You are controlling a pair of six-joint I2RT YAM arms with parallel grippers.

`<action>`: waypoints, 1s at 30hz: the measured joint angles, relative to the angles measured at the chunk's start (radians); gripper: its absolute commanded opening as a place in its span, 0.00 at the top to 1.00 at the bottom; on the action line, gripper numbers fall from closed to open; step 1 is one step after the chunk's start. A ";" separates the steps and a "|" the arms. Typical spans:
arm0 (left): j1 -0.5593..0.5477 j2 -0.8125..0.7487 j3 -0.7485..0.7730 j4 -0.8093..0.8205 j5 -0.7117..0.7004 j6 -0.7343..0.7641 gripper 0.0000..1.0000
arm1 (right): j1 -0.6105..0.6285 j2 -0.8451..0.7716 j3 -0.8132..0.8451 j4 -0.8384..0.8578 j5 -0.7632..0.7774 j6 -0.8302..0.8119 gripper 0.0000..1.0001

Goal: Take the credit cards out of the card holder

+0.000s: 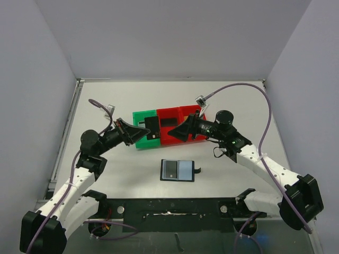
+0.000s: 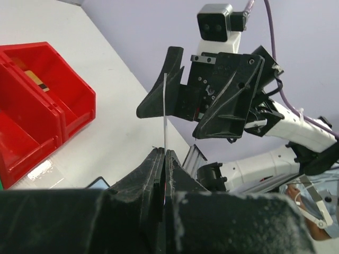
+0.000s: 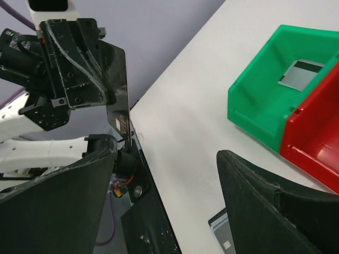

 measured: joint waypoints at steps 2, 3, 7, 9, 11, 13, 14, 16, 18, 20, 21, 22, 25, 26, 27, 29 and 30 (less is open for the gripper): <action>0.000 -0.007 -0.041 0.075 0.026 -0.033 1.00 | 0.028 0.010 0.000 0.021 -0.024 0.000 0.31; 0.000 -0.012 -0.066 0.110 0.036 -0.048 1.00 | 0.033 0.016 0.000 0.034 -0.031 0.001 0.29; 0.000 -0.024 -0.159 0.210 0.079 -0.088 1.00 | 0.029 0.020 0.000 0.068 -0.018 0.013 0.22; 0.000 -0.009 -0.161 0.227 0.100 -0.087 1.00 | 0.018 0.020 0.000 0.106 -0.027 0.017 0.24; 0.000 0.007 -0.151 0.235 0.120 -0.085 1.00 | 0.012 0.030 0.007 0.127 -0.058 0.016 0.27; 0.000 0.022 -0.132 0.239 0.132 -0.080 1.00 | 0.013 0.065 0.036 0.147 -0.093 0.013 0.29; 0.000 0.025 -0.125 0.243 0.135 -0.077 1.00 | 0.019 0.087 0.052 0.158 -0.107 0.013 0.29; 0.000 0.027 -0.114 0.248 0.139 -0.071 1.00 | 0.032 0.126 0.072 0.172 -0.132 0.011 0.30; 0.000 0.029 -0.113 0.258 0.140 -0.066 1.00 | 0.044 0.151 0.079 0.175 -0.151 0.006 0.30; 0.000 0.038 -0.113 0.271 0.139 -0.063 1.00 | 0.054 0.166 0.079 0.168 -0.167 -0.003 0.33; 0.000 0.045 -0.113 0.282 0.139 -0.063 1.00 | 0.059 0.171 0.080 0.159 -0.174 -0.011 0.37; 0.000 0.051 -0.113 0.293 0.139 -0.064 1.00 | 0.062 0.174 0.084 0.150 -0.180 -0.018 0.39; 0.000 0.078 -0.113 0.331 0.139 -0.071 1.00 | 0.067 0.181 0.100 0.133 -0.201 -0.031 0.46; 0.000 0.087 -0.113 0.342 0.139 -0.075 1.00 | 0.067 0.183 0.102 0.135 -0.206 -0.032 0.49; 0.000 0.096 -0.113 0.350 0.138 -0.078 1.00 | 0.067 0.184 0.103 0.138 -0.214 -0.032 0.53; 0.000 0.111 -0.114 0.369 0.138 -0.083 1.00 | 0.067 0.189 0.103 0.147 -0.230 -0.031 0.60; 0.000 0.114 -0.116 0.373 0.138 -0.086 1.00 | 0.067 0.191 0.103 0.149 -0.234 -0.032 0.61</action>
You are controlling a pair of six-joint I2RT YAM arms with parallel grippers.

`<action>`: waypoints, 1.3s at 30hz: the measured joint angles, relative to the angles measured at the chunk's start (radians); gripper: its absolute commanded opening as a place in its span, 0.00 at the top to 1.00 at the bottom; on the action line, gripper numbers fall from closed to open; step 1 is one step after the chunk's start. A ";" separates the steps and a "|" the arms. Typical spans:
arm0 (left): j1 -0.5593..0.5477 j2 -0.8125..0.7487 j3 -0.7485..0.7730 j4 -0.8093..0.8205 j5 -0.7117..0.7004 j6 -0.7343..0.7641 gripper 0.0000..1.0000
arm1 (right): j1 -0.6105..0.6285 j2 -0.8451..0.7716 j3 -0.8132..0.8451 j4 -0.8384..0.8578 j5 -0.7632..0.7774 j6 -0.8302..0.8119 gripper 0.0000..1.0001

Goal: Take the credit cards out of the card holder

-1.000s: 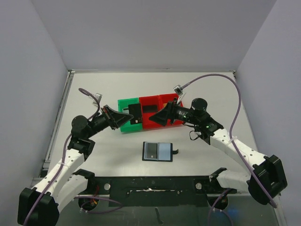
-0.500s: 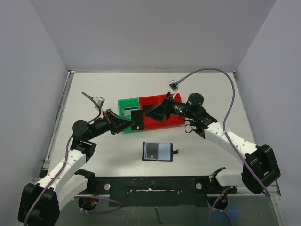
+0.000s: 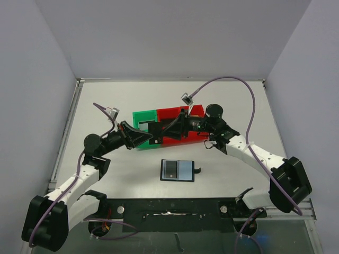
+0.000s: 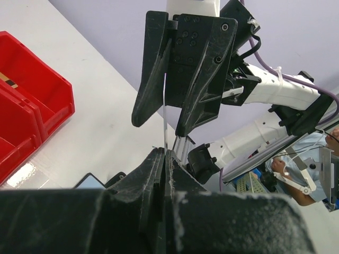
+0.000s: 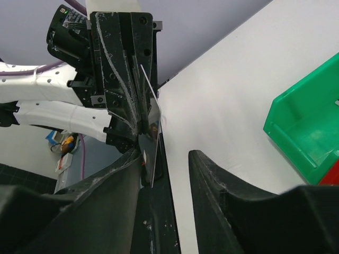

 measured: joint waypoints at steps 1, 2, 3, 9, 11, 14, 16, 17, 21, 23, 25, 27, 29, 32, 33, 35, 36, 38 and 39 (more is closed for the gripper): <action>0.000 0.003 -0.003 0.008 0.000 -0.002 1.00 | 0.000 0.002 0.000 0.003 -0.008 0.003 0.62; 0.000 0.006 -0.006 0.017 0.000 -0.004 1.00 | 0.000 0.003 0.000 0.007 -0.016 0.005 0.65; 0.000 0.008 -0.008 0.021 0.000 -0.007 1.00 | 0.000 0.004 0.000 0.014 -0.023 0.006 0.66; 0.000 0.023 -0.013 0.043 0.000 -0.020 1.00 | 0.000 0.021 0.000 0.092 -0.061 0.040 0.74; 0.000 0.025 -0.015 0.044 -0.002 -0.024 1.00 | 0.000 0.026 0.000 0.117 -0.072 0.052 0.77; 0.000 0.025 -0.019 0.051 -0.004 -0.027 1.00 | 0.000 0.037 0.000 0.127 -0.078 0.063 0.78; 0.000 0.025 -0.019 0.053 -0.005 -0.027 1.00 | 0.000 0.043 0.000 0.127 -0.082 0.066 0.77; 0.000 0.025 -0.019 0.055 -0.006 -0.027 1.00 | 0.000 0.045 0.000 0.127 -0.084 0.066 0.77; 0.000 0.025 -0.024 0.073 -0.021 -0.033 1.00 | 0.002 0.050 0.000 0.127 -0.094 0.068 0.82; 0.001 0.026 -0.029 0.086 -0.024 -0.042 1.00 | 0.004 0.051 0.000 0.127 -0.095 0.068 0.86; 0.001 0.029 -0.032 0.095 -0.023 -0.048 1.00 | 0.005 0.054 0.000 0.128 -0.096 0.068 0.87; 0.001 0.033 -0.032 0.098 -0.023 -0.052 1.00 | 0.005 0.060 0.000 0.128 -0.096 0.069 0.86; 0.001 0.037 -0.032 0.101 -0.023 -0.053 1.00 | 0.005 0.064 0.000 0.129 -0.095 0.071 0.85; 0.001 0.043 -0.032 0.106 -0.022 -0.053 1.00 | 0.005 0.065 0.000 0.129 -0.096 0.072 0.85; 0.001 0.046 -0.032 0.109 -0.022 -0.054 1.00 | 0.005 0.065 0.000 0.130 -0.096 0.072 0.85; 0.001 0.051 -0.033 0.120 -0.021 -0.057 1.00 | 0.005 0.065 0.000 0.130 -0.095 0.072 0.85; 0.001 0.053 -0.033 0.126 -0.021 -0.060 1.00 | 0.005 0.065 0.000 0.130 -0.095 0.072 0.87; 0.001 0.056 -0.033 0.134 -0.021 -0.064 1.00 | 0.006 0.065 0.000 0.130 -0.095 0.073 0.87; 0.001 0.057 -0.033 0.136 -0.020 -0.066 1.00 | 0.006 0.065 0.000 0.131 -0.095 0.073 0.87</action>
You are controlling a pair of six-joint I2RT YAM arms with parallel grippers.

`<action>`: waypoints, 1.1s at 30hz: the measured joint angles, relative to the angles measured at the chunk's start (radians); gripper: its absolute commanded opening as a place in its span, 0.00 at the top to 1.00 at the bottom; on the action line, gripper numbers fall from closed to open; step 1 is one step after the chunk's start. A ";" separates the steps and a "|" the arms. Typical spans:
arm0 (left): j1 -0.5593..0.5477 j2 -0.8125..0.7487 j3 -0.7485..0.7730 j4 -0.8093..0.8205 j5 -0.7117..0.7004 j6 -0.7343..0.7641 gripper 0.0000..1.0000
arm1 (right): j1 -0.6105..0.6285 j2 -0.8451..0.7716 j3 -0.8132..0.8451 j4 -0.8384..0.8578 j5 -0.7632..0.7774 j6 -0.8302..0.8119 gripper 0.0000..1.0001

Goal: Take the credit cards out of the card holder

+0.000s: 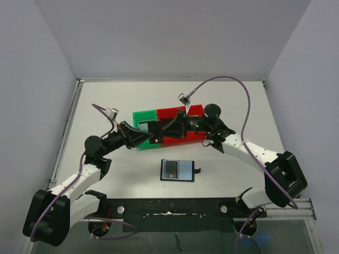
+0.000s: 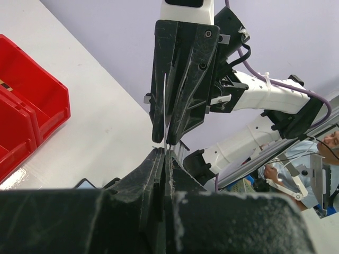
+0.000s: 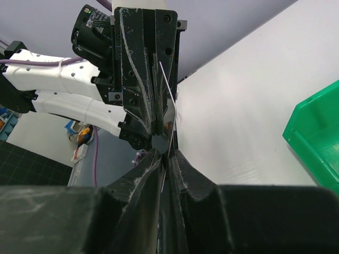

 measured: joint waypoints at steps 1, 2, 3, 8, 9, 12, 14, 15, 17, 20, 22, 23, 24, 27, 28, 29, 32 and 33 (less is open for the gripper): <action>0.000 0.000 0.000 0.002 0.000 -0.001 1.00 | 0.001 0.001 0.000 0.001 0.000 0.000 0.86; 0.000 0.000 -0.002 0.005 0.001 -0.003 1.00 | 0.002 0.001 0.000 0.002 0.000 0.000 0.85; 0.000 0.000 -0.002 0.006 0.001 -0.004 1.00 | 0.003 0.001 0.000 0.002 0.000 0.001 0.85; 0.000 0.006 -0.002 0.013 0.006 -0.005 1.00 | 0.005 0.004 0.000 0.015 0.000 0.013 0.91; 0.000 0.008 -0.002 0.014 0.007 -0.006 1.00 | 0.005 0.006 0.000 0.020 0.000 0.016 0.96; 0.001 0.019 -0.002 0.021 0.010 -0.007 1.00 | 0.005 0.017 0.000 0.035 -0.005 0.026 1.00; 0.002 0.026 -0.003 0.026 0.010 -0.011 1.00 | 0.005 0.018 0.000 0.035 -0.005 0.026 1.00; 0.002 0.027 -0.003 0.031 0.011 -0.012 1.00 | 0.005 0.018 0.000 0.036 -0.005 0.026 1.00; 0.003 0.027 -0.003 0.035 0.014 -0.012 0.81 | 0.005 0.018 0.000 0.035 -0.005 0.022 1.00; 0.004 0.027 -0.003 0.032 0.018 -0.008 0.49 | 0.005 0.011 0.000 0.016 0.008 -0.001 1.00; 0.003 0.024 -0.003 0.019 0.017 0.001 0.35 | 0.005 0.000 0.000 -0.018 0.036 -0.030 1.00; 0.004 0.019 -0.003 0.002 0.016 0.010 0.33 | 0.005 -0.010 0.000 -0.041 0.054 -0.045 1.00; 0.004 0.011 -0.003 -0.020 0.011 0.019 0.32 | 0.004 -0.021 0.000 -0.061 0.072 -0.061 1.00; 0.005 -0.047 0.005 -0.166 -0.033 0.081 0.31 | -0.003 -0.060 0.000 -0.129 0.126 -0.112 1.00; 0.005 -0.078 0.017 -0.252 -0.063 0.117 0.31 | -0.008 -0.077 0.000 -0.161 0.153 -0.137 1.00; 0.005 -0.099 0.029 -0.315 -0.092 0.143 0.31 | -0.013 -0.093 0.000 -0.188 0.179 -0.159 1.00; 0.006 -0.162 0.087 -0.548 -0.224 0.236 0.30 | -0.024 -0.141 0.000 -0.299 0.306 -0.256 1.00; 0.007 -0.177 0.103 -0.609 -0.267 0.261 0.30 | -0.027 -0.153 0.000 -0.332 0.358 -0.291 1.00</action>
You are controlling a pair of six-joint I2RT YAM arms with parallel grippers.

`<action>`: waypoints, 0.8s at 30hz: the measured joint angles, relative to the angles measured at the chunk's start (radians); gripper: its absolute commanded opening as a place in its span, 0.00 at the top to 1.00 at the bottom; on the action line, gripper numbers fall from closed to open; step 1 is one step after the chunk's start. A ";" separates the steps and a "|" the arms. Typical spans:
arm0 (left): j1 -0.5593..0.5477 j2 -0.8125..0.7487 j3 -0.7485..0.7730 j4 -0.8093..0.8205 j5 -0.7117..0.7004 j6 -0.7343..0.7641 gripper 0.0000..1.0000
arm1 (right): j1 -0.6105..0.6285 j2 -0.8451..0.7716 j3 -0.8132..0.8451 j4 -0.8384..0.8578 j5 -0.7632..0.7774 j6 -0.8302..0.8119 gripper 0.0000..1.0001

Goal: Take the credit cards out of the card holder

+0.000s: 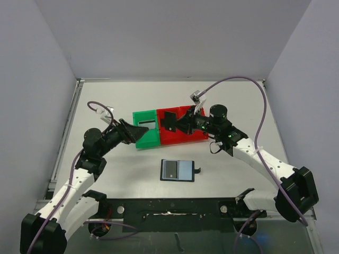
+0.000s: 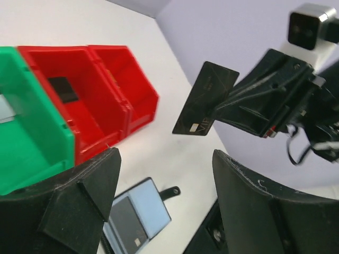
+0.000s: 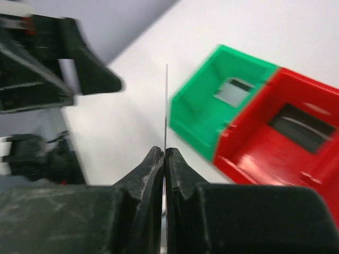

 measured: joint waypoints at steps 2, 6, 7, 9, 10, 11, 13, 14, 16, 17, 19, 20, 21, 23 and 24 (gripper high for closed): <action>0.002 -0.021 0.018 -0.089 -0.066 0.037 0.30 | -0.002 -0.010 0.001 -0.058 0.105 -0.072 1.00; 0.006 -0.029 0.020 -0.202 -0.142 0.081 0.29 | -0.002 0.023 0.038 -0.201 0.311 -0.244 1.00; 0.006 -0.027 0.020 -0.225 -0.155 0.090 0.29 | 0.001 0.041 0.055 -0.229 0.351 -0.283 1.00; 0.006 -0.018 0.021 -0.256 -0.167 0.104 0.29 | 0.013 0.082 0.090 -0.275 0.447 -0.372 1.00; 0.007 -0.012 0.023 -0.272 -0.173 0.111 0.29 | 0.026 0.097 0.100 -0.287 0.491 -0.419 1.00; 0.008 -0.005 0.026 -0.289 -0.179 0.117 0.29 | 0.038 0.106 0.104 -0.292 0.518 -0.457 1.00; 0.012 0.004 0.032 -0.308 -0.185 0.128 0.29 | 0.078 0.124 0.106 -0.293 0.578 -0.553 1.00; 0.013 0.007 0.034 -0.317 -0.190 0.133 0.29 | 0.100 0.134 0.109 -0.296 0.604 -0.603 1.00; 0.016 0.008 0.039 -0.330 -0.195 0.141 0.29 | 0.143 0.167 0.133 -0.311 0.649 -0.694 1.00; 0.018 0.007 0.043 -0.338 -0.198 0.147 0.29 | 0.161 0.192 0.156 -0.322 0.663 -0.740 1.00; 0.021 0.007 0.051 -0.350 -0.206 0.156 0.29 | 0.187 0.238 0.186 -0.325 0.666 -0.814 1.00; 0.024 0.007 0.054 -0.353 -0.208 0.159 0.29 | 0.191 0.251 0.192 -0.325 0.664 -0.839 1.00; 0.026 0.007 0.056 -0.356 -0.212 0.163 0.29 | 0.193 0.268 0.198 -0.332 0.660 -0.871 1.00; 0.032 0.005 0.062 -0.371 -0.218 0.170 0.29 | 0.193 0.300 0.212 -0.351 0.655 -0.920 1.00; 0.034 0.003 0.063 -0.379 -0.223 0.174 0.29 | 0.193 0.317 0.224 -0.365 0.652 -0.941 1.00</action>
